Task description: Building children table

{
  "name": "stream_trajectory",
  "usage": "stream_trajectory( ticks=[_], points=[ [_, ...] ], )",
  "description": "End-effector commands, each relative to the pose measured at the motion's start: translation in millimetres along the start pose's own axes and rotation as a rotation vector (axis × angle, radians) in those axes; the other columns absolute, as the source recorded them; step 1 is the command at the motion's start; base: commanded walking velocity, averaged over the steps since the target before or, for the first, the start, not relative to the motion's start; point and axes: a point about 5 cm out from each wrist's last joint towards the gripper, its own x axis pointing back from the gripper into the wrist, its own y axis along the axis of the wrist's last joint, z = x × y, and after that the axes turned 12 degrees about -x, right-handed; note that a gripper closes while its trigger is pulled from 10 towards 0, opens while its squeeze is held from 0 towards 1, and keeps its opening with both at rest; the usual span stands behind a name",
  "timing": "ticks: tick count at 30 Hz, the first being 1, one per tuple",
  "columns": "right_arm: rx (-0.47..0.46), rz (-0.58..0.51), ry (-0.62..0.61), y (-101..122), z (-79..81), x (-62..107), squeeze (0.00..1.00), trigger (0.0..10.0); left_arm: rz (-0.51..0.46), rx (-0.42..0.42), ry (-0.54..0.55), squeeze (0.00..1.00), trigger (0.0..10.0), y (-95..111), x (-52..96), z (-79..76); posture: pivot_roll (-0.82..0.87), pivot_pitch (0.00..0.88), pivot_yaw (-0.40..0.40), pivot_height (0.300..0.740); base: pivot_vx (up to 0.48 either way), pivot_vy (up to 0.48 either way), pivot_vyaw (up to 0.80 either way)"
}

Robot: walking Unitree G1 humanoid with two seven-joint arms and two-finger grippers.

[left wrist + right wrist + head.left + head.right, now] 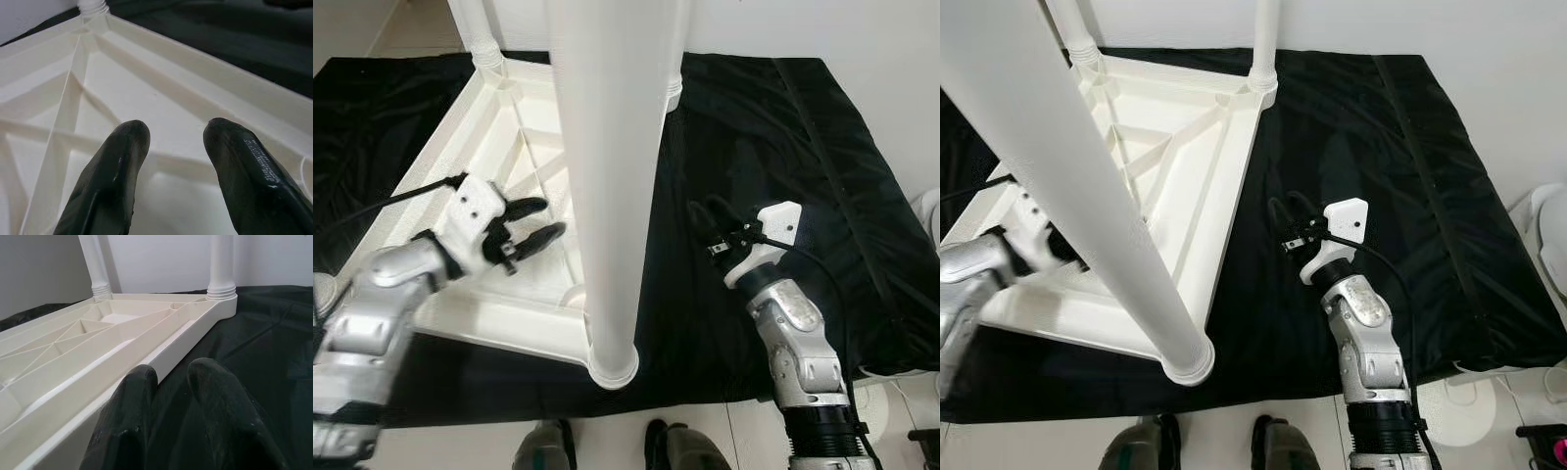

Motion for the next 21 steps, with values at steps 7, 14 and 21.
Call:
stream_trajectory(
  ticks=[7,14,21],
  points=[
    [0.002,0.021,0.008,0.1,-2.6,3.7,0.00,10.0,0.143,-0.098,-0.181,0.00,10.0,-17.2,10.5,-2.9,0.02,0.163,0.027,0.740,0.000,0.000,0.00],
    [0.016,0.009,0.006,4.6,-2.9,2.2,0.00,10.0,0.237,-0.158,-0.223,0.00,10.0,-31.6,3.6,-12.8,0.02,0.164,0.027,0.740,0.000,0.000,0.00],
    [0.017,0.004,-0.009,6.8,-5.1,3.5,0.00,10.0,0.197,-0.156,-0.217,0.00,10.0,-28.8,-16.8,-26.4,0.00,0.166,0.034,0.740,0.000,0.000,0.00]
  ],
)
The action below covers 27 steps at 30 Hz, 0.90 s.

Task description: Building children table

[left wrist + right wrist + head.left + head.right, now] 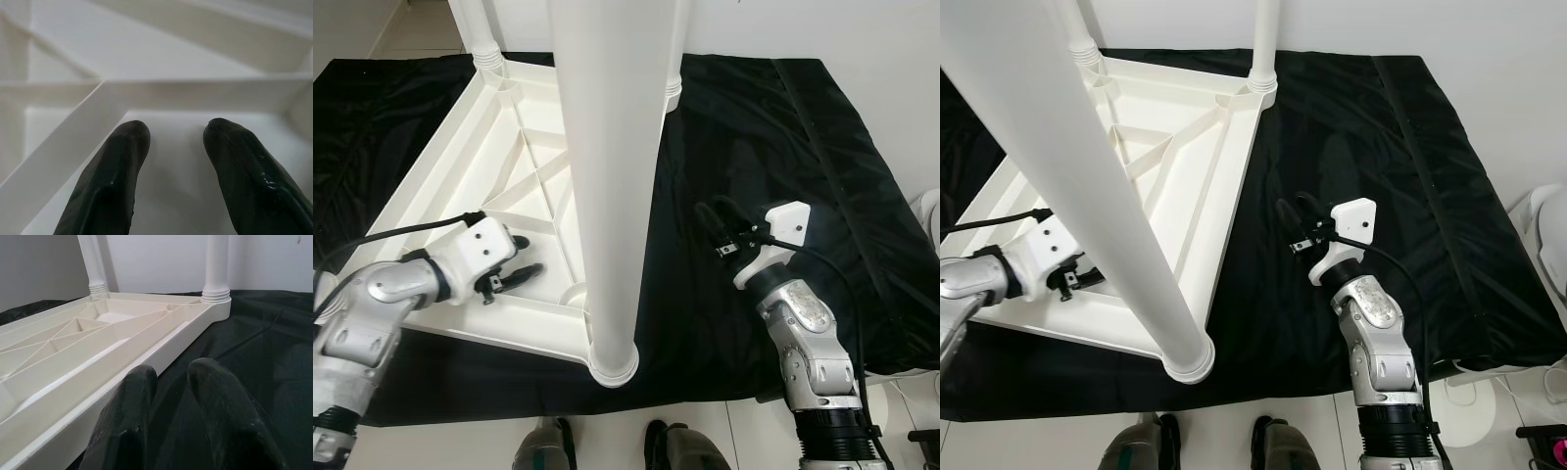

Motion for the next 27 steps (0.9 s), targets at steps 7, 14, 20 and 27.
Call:
stream_trajectory(
  ticks=[7,14,20,27],
  points=[
    [-0.029,-0.001,-0.006,-1.7,1.0,2.5,0.00,10.0,-0.047,0.003,-0.030,0.00,10.0,9.5,-19.9,-9.5,0.01,0.160,0.033,0.740,0.000,0.000,0.00],
    [-0.041,0.022,-0.022,-9.6,-2.1,8.4,0.00,10.0,-0.119,0.037,0.027,0.00,10.0,26.5,-43.4,-13.6,0.01,0.155,0.034,0.740,0.000,0.000,0.00],
    [0.003,0.062,0.017,-14.7,-5.7,20.0,0.00,10.0,-0.144,0.063,0.067,0.00,10.0,31.7,-47.8,-11.7,0.00,0.150,0.037,0.740,0.000,0.000,0.00],
    [0.004,0.129,0.128,-15.3,-11.4,44.8,0.00,10.0,-0.173,0.091,0.071,0.00,10.0,28.5,-22.3,-5.4,0.01,0.149,0.047,0.740,0.000,0.000,0.00]
  ],
)
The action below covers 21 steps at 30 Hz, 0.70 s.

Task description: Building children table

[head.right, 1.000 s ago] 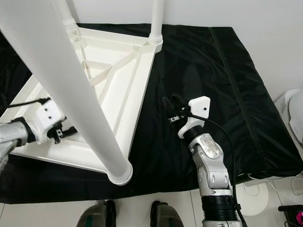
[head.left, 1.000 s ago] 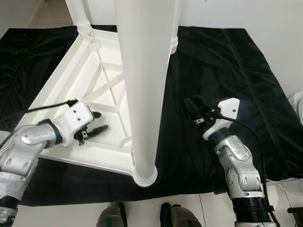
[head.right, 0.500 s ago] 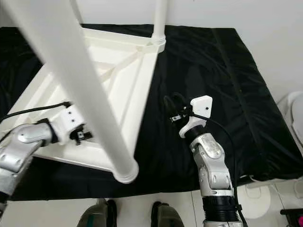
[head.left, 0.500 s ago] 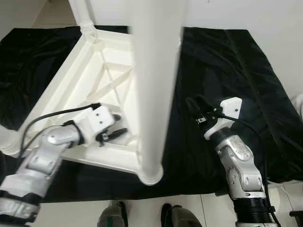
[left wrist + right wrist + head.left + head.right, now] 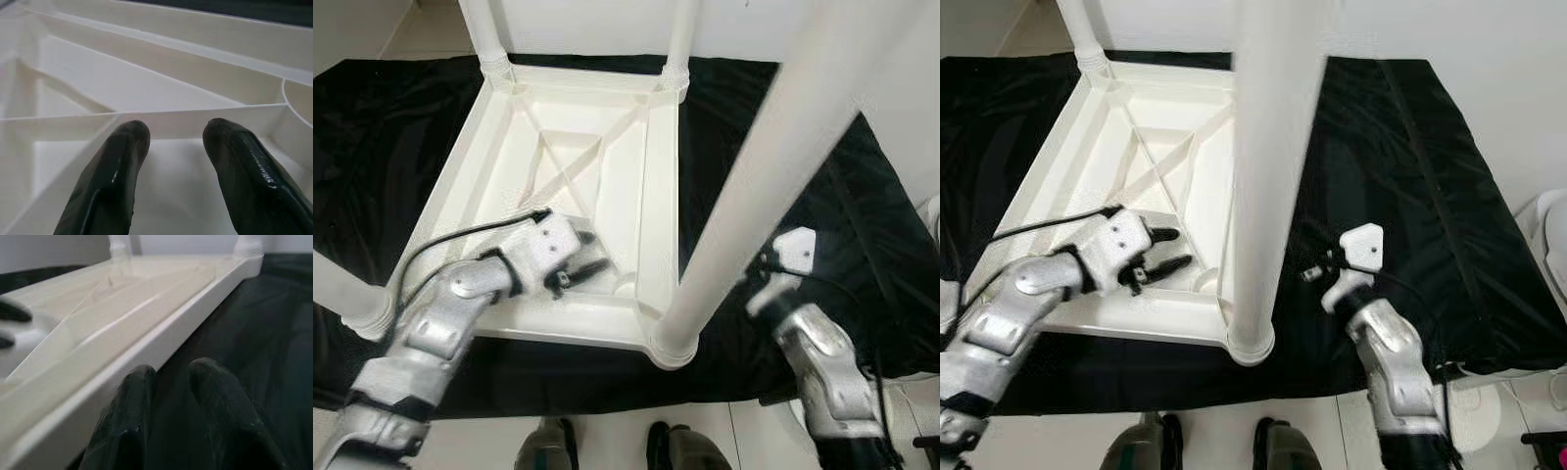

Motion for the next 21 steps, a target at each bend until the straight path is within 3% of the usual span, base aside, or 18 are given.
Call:
stream_trajectory(
  ticks=[1,6,10,15,21],
  points=[
    [0.002,-0.010,0.042,3.5,1.4,3.2,0.00,10.0,-0.022,0.027,-0.025,0.00,10.0,2.2,4.9,-2.9,0.01,0.150,0.049,0.740,0.000,0.000,0.00],
    [0.009,0.024,0.050,4.6,-2.8,10.1,0.00,10.0,-0.050,0.074,-0.037,0.00,10.0,8.5,21.2,-7.5,0.00,0.148,0.051,0.740,0.000,0.000,0.00],
    [-0.003,0.098,0.180,1.9,8.1,24.7,0.00,10.0,-0.091,0.130,-0.131,0.00,10.0,15.6,33.8,-27.0,0.00,0.146,0.053,0.740,0.000,0.000,0.00],
    [-0.008,0.173,0.291,8.6,7.7,44.4,0.00,10.0,-0.135,0.158,-0.223,0.00,10.0,28.6,50.6,-41.4,0.00,0.147,0.060,0.740,0.000,0.000,0.00],
    [0.024,0.247,0.371,13.9,9.1,57.3,0.00,10.0,-0.135,0.171,-0.273,0.00,10.0,35.1,59.2,-47.2,0.00,0.139,0.062,0.740,0.000,0.000,0.00]
  ],
)
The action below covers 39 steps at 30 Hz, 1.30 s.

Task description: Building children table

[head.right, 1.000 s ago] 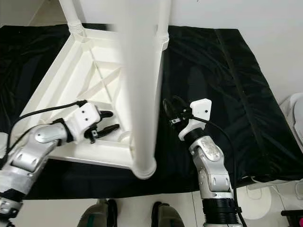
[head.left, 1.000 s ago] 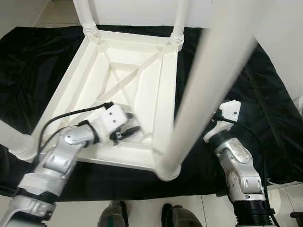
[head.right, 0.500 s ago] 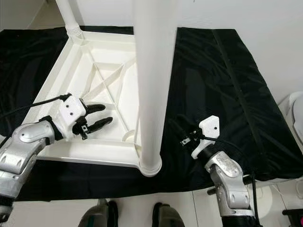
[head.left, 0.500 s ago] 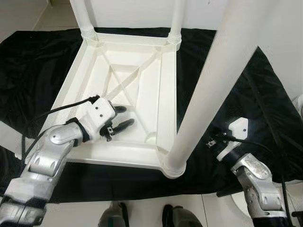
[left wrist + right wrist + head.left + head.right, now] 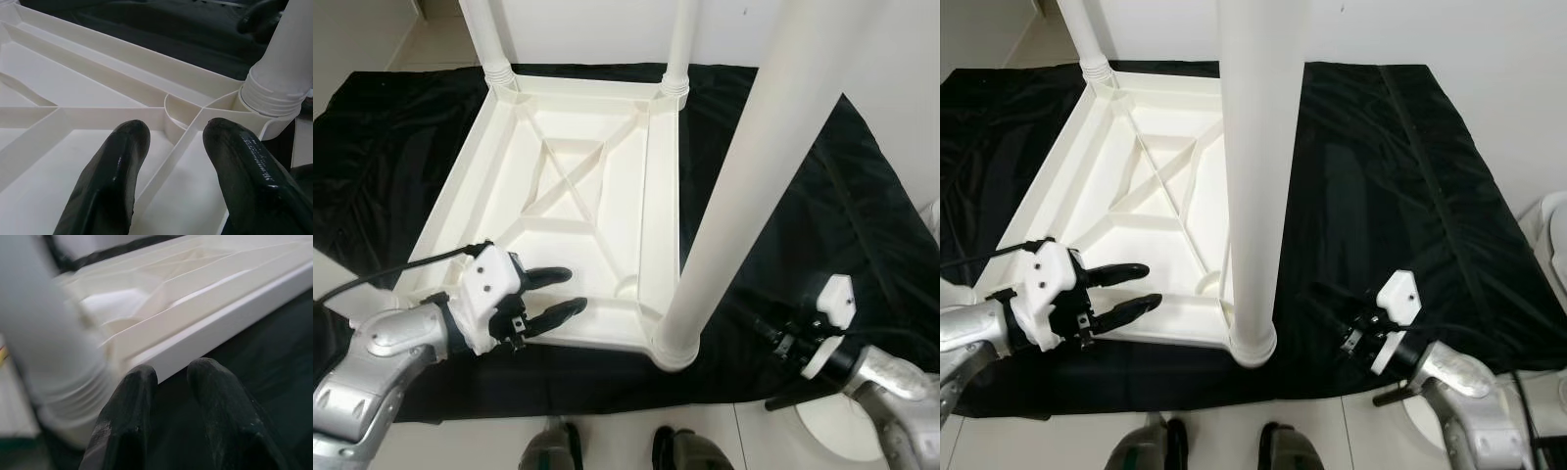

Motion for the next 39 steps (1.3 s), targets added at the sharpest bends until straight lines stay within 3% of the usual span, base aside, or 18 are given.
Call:
stream_trajectory(
  ticks=[1,2,3,4,5,7,11,17,18,27,28,39],
  points=[
    [-0.008,0.026,0.037,-1.3,4.2,2.9,0.00,10.0,-0.013,0.006,-0.139,0.00,10.0,2.4,4.2,-8.7,0.00,0.138,0.063,0.740,0.000,0.000,0.00],
    [-0.009,0.036,0.048,-1.4,5.0,4.2,0.00,10.0,-0.011,0.006,-0.149,0.00,10.0,2.9,4.9,-9.7,0.00,0.139,0.066,0.740,0.000,0.000,0.00],
    [-0.031,0.053,0.085,0.0,7.3,7.1,0.44,10.0,-0.006,0.006,-0.163,0.00,10.0,3.8,6.1,-10.9,0.00,0.140,0.068,0.740,0.000,0.000,0.00],
    [-0.031,0.053,0.085,0.0,7.3,7.1,0.44,10.0,-0.006,0.006,-0.163,0.00,10.0,3.8,6.1,-10.9,0.00,0.140,0.068,0.740,0.000,0.000,0.00],
    [-0.031,0.073,0.115,2.4,9.9,9.9,1.00,10.0,-0.003,0.006,-0.174,0.00,10.0,4.5,7.7,-11.1,0.00,0.142,0.073,0.740,0.000,0.000,0.00],
    [-0.031,0.073,0.115,2.4,9.9,9.9,1.00,10.0,-0.003,0.006,-0.174,0.00,10.0,4.5,7.7,-11.1,0.00,0.142,0.073,0.740,0.000,0.000,0.00],
    [-0.051,0.125,0.250,12.7,24.2,17.4,1.00,10.0,0.017,-0.004,-0.184,0.00,10.0,5.3,9.3,-8.0,-0.01,0.144,0.082,0.740,0.000,0.000,0.00],
    [-0.021,0.140,0.308,21.1,32.8,15.7,1.00,10.0,0.023,0.000,-0.184,0.00,10.0,6.4,9.3,-6.9,-0.01,0.144,0.085,0.740,0.000,0.000,0.00],
    [-0.041,0.153,0.353,23.0,37.8,15.3,0.00,10.0,0.027,0.002,-0.184,0.00,10.0,6.3,9.1,-6.7,-0.01,0.144,0.085,0.740,0.000,0.000,0.00],
    [0.001,0.123,0.401,27.6,43.2,1.7,0.00,10.0,0.020,-0.005,-0.170,0.00,10.0,5.9,4.0,-4.6,-0.01,0.132,0.080,0.740,0.000,0.000,0.00],
    [0.027,0.094,0.406,27.4,43.8,-10.5,0.00,10.0,0.014,-0.003,-0.166,0.00,10.0,4.7,0.3,-4.5,-0.01,0.122,0.079,0.740,0.000,0.000,0.00],
    [0.035,0.089,0.451,9.5,48.8,-29.9,0.00,10.0,-0.006,-0.031,-0.148,0.00,10.0,4.4,-10.5,5.5,-0.02,0.081,0.072,0.740,0.000,0.000,0.00]
  ],
)
